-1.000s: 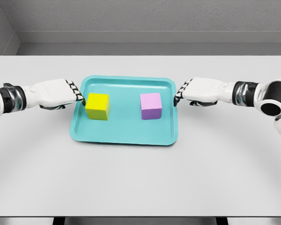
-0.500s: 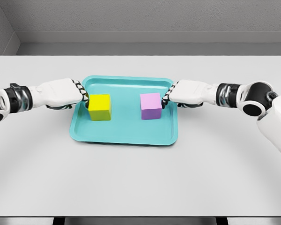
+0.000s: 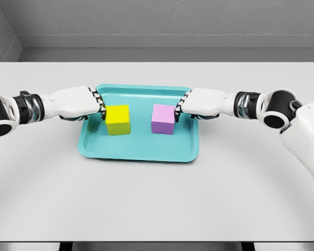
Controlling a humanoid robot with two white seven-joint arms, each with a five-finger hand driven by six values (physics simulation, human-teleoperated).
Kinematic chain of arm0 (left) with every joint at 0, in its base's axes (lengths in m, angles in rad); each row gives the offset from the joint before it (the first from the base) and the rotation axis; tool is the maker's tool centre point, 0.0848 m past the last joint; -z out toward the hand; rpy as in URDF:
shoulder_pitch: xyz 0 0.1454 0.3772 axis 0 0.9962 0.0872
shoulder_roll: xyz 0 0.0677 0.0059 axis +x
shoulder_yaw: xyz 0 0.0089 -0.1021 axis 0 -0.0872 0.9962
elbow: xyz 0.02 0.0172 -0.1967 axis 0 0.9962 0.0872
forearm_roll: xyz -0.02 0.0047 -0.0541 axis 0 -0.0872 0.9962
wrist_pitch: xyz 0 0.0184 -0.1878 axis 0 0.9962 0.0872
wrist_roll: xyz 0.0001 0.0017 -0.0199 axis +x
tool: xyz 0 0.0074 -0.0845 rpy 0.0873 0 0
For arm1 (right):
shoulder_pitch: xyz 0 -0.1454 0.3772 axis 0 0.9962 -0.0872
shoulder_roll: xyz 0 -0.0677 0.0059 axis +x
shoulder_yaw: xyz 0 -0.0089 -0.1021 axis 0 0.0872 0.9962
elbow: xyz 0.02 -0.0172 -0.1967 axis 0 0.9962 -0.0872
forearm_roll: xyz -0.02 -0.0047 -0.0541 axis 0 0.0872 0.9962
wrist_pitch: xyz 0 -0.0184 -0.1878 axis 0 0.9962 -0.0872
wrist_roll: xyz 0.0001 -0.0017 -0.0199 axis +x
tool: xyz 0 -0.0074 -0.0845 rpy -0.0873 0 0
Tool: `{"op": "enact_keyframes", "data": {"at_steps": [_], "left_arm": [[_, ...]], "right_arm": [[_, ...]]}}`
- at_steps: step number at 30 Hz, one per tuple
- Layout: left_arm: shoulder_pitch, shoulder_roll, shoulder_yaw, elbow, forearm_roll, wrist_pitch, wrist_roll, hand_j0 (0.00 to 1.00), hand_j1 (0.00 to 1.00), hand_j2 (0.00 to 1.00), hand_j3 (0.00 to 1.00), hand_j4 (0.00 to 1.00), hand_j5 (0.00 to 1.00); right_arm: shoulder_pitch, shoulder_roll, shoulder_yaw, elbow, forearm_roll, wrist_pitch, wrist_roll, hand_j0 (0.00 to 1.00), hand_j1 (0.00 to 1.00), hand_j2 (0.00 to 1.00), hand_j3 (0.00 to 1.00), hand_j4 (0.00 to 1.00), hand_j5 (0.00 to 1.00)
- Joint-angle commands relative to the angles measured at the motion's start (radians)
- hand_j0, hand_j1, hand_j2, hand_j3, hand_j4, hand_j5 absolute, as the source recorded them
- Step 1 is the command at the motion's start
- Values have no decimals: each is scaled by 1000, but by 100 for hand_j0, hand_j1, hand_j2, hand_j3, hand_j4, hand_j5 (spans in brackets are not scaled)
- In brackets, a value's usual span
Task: Push two cubes
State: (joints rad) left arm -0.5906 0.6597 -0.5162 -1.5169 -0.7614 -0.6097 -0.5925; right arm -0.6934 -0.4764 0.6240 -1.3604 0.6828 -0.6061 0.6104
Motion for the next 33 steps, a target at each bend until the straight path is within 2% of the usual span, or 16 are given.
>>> {"op": "enact_keyframes", "data": {"at_steps": [1,9,12,19,22,33], "left_arm": [[0,-18,-1,0,-10,-1,-3,70,70,70,70,70,70],[-3,-46,-1,-3,-30,-1,-4,70,70,70,70,70,70],[-5,-58,-1,-3,-38,-1,-4,70,70,70,70,70,70],[-3,-69,-1,-9,-45,-1,-4,70,70,70,70,70,70],[-5,-69,-1,-9,-53,-1,-4,70,70,70,70,70,70],[-5,-69,-1,-9,-53,-1,-4,70,70,70,70,70,70]], "right_arm": [[0,12,17,3,4,-5,1,60,60,60,60,60,60],[-2,30,29,6,4,-5,1,60,60,60,60,60,60],[-3,25,28,52,6,-5,1,60,60,60,60,60,60],[2,16,14,53,-6,-5,1,60,60,60,60,60,60],[5,-11,13,46,-12,-5,1,60,60,60,60,60,60],[6,-1,6,29,-13,-5,1,60,60,60,60,60,60]]}}
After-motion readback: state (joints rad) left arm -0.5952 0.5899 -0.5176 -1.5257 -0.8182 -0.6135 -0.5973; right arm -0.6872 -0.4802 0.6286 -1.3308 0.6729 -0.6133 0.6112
